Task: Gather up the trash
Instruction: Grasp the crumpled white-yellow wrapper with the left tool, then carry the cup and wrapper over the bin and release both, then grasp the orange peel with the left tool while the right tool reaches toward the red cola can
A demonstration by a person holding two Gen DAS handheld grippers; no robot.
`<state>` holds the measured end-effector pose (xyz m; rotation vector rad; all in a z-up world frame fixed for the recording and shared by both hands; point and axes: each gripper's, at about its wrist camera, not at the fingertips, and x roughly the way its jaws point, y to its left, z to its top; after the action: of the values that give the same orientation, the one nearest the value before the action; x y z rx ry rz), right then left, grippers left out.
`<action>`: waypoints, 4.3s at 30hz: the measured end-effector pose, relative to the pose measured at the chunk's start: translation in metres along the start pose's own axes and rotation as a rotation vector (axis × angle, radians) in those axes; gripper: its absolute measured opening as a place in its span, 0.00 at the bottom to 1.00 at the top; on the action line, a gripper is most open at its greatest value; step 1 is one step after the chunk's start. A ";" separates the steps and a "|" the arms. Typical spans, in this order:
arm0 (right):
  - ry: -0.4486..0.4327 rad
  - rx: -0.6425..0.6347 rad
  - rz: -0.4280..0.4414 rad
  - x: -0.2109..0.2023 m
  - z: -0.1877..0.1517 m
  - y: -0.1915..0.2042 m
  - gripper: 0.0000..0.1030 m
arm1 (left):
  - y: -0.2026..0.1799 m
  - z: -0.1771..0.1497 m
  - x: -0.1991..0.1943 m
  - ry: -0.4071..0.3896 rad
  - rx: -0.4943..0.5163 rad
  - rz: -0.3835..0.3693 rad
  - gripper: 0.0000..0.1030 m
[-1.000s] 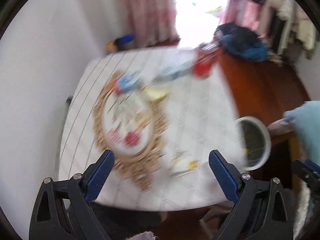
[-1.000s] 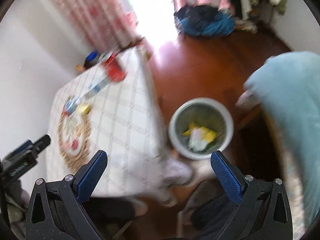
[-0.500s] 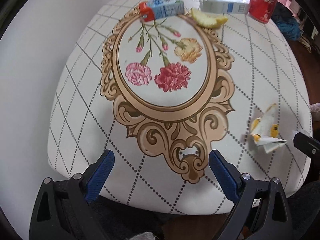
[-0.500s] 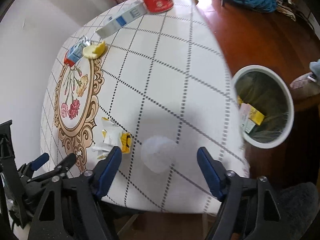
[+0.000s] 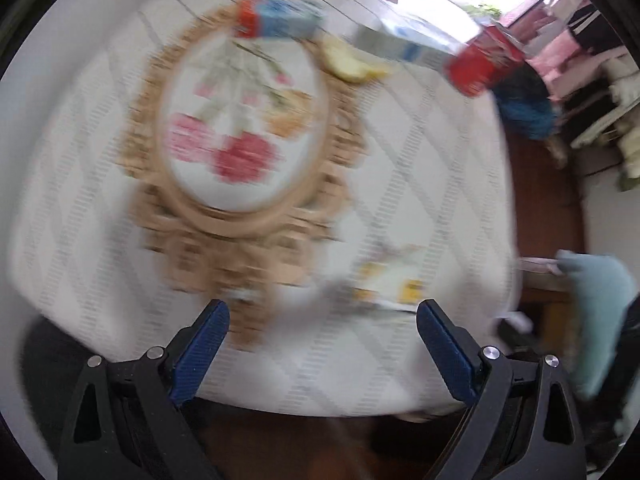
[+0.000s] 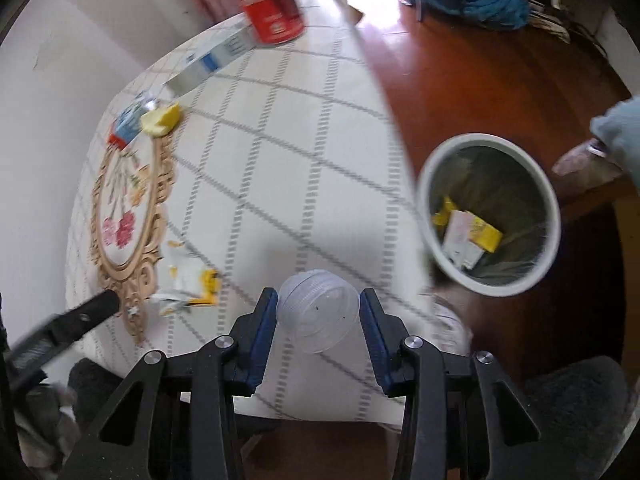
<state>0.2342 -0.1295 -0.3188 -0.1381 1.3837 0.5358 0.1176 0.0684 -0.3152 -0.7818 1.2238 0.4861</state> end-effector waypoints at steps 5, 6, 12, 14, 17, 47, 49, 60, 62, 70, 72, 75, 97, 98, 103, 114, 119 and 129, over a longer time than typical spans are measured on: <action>0.002 0.045 -0.023 -0.002 0.001 -0.022 0.43 | -0.025 -0.002 0.031 0.070 -0.039 -0.033 0.53; 0.000 0.047 -0.027 -0.001 0.001 -0.021 0.43 | -0.029 -0.002 0.036 0.078 -0.041 -0.022 0.39; -0.016 0.051 -0.038 -0.005 0.005 -0.022 0.43 | -0.050 -0.007 0.025 -0.016 0.031 0.079 0.37; -0.024 0.047 -0.041 -0.008 0.007 -0.020 0.43 | -0.050 -0.007 0.022 -0.038 0.058 0.105 0.37; -0.040 0.033 -0.043 -0.014 0.010 -0.018 0.43 | -0.048 -0.009 0.007 -0.077 0.085 0.121 0.37; -0.285 0.219 -0.122 -0.148 0.071 -0.198 0.43 | -0.303 0.032 -0.014 -0.159 0.555 -0.100 0.38; -0.251 0.237 -0.129 -0.131 0.074 -0.218 0.43 | -0.315 0.036 0.013 -0.066 0.544 -0.133 0.38; -0.071 0.286 -0.114 -0.037 0.081 -0.273 0.43 | -0.337 0.053 0.109 0.218 0.457 -0.157 0.43; -0.054 0.288 -0.112 -0.024 0.085 -0.276 0.43 | -0.334 0.052 0.111 0.215 0.456 -0.147 0.58; -0.031 0.287 -0.141 -0.005 0.088 -0.274 0.92 | -0.324 0.047 0.102 0.169 0.486 -0.073 0.93; -0.033 0.282 -0.154 -0.006 0.089 -0.271 0.98 | -0.321 0.047 0.097 0.148 0.499 -0.058 0.93; -0.040 0.273 -0.193 -0.012 0.089 -0.264 1.00 | -0.319 0.044 0.084 0.102 0.523 -0.042 0.93; -0.229 0.076 -0.085 -0.117 0.124 -0.103 1.00 | -0.139 0.111 -0.088 -0.382 0.298 0.236 0.94; -0.238 0.051 -0.068 -0.114 0.128 -0.089 1.00 | -0.120 0.118 -0.085 -0.375 0.269 0.256 0.94; -0.228 -0.052 -0.017 -0.075 0.155 -0.017 1.00 | -0.034 0.145 -0.049 -0.287 0.081 0.239 0.93; -0.230 -0.152 0.006 0.022 0.223 0.059 1.00 | -0.014 0.178 0.041 -0.167 0.066 0.141 0.74; -0.281 -0.196 -0.008 0.043 0.256 0.078 1.00 | -0.024 0.188 0.054 -0.166 0.102 0.142 0.47; -0.300 -0.226 -0.014 0.061 0.288 0.089 0.73 | -0.027 0.194 0.054 -0.213 0.156 0.191 0.10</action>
<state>0.4581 0.0803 -0.3007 -0.2400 1.0281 0.6713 0.2768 0.1927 -0.3335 -0.4701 1.1267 0.6057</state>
